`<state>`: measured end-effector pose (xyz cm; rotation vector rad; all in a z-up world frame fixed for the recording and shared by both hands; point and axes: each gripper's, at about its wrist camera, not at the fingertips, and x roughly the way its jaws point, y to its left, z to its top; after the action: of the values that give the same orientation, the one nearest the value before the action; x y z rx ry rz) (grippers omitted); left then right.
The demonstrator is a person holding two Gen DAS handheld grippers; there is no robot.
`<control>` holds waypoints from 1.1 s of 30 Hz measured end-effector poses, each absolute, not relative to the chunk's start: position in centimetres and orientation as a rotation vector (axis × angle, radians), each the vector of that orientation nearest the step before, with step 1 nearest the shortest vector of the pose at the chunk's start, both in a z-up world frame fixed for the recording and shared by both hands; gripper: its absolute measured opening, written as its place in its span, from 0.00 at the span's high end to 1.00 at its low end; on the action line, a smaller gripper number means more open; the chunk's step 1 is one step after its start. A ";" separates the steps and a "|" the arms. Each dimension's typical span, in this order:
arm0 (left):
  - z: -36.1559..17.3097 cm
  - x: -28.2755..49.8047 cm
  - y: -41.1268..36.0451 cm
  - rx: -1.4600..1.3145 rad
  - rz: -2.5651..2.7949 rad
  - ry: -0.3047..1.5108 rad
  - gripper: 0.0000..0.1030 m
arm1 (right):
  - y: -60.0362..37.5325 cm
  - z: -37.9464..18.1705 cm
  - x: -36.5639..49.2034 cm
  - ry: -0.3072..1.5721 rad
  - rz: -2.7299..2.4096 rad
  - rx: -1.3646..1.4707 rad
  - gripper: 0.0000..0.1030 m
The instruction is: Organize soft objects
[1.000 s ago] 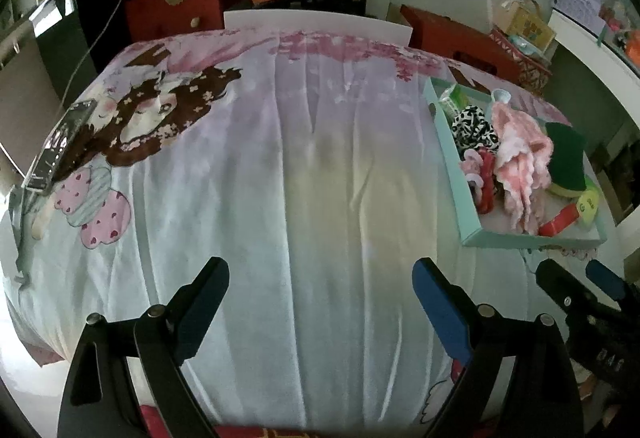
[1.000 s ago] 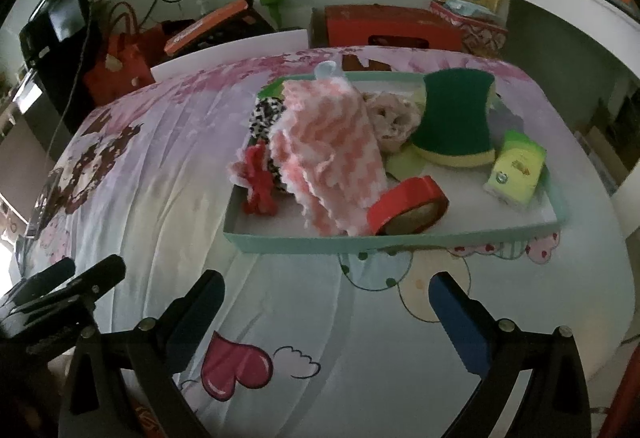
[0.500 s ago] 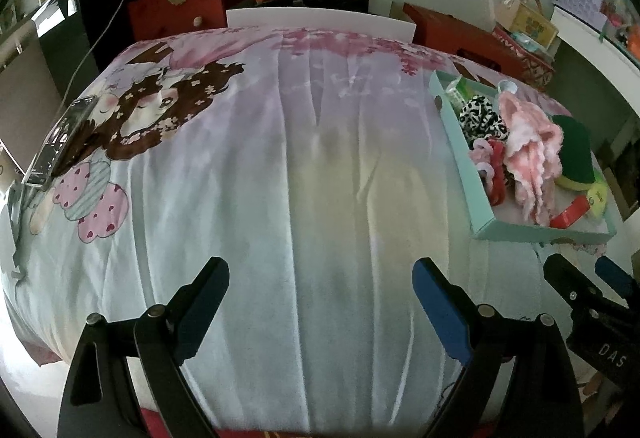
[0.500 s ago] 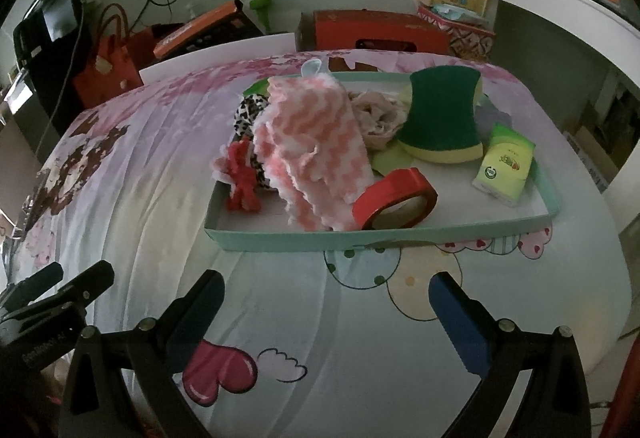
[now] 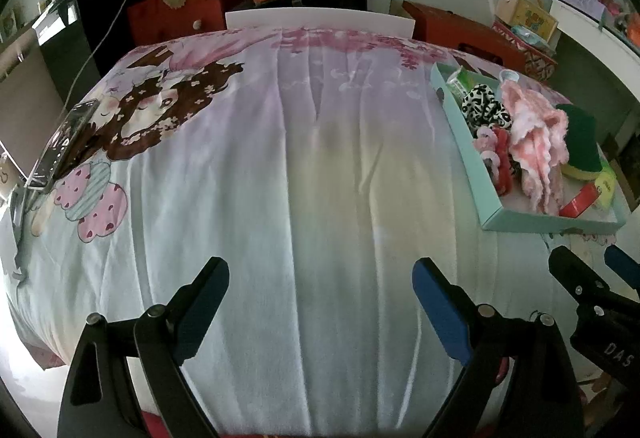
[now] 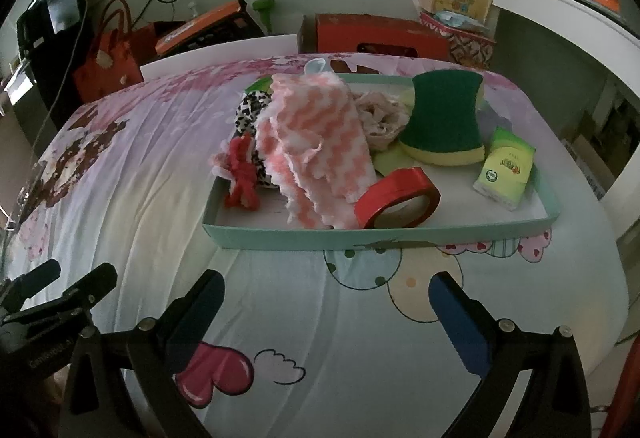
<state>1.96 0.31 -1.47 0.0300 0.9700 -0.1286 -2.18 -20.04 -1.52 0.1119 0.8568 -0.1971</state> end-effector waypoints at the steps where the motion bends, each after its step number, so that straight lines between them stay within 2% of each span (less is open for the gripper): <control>1: -1.5 2.0 0.3 0.031 -0.128 0.969 0.10 | -20.0 -1.6 -2.2 0.857 -0.196 0.111 0.00; 33: -2.1 2.3 0.3 0.045 -0.114 0.987 0.10 | -20.3 -2.6 -1.9 0.872 -0.209 0.118 0.00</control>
<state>2.28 0.33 -2.10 0.0453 0.9870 -0.1141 -1.91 -20.25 -2.62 0.1178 0.8720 -0.2089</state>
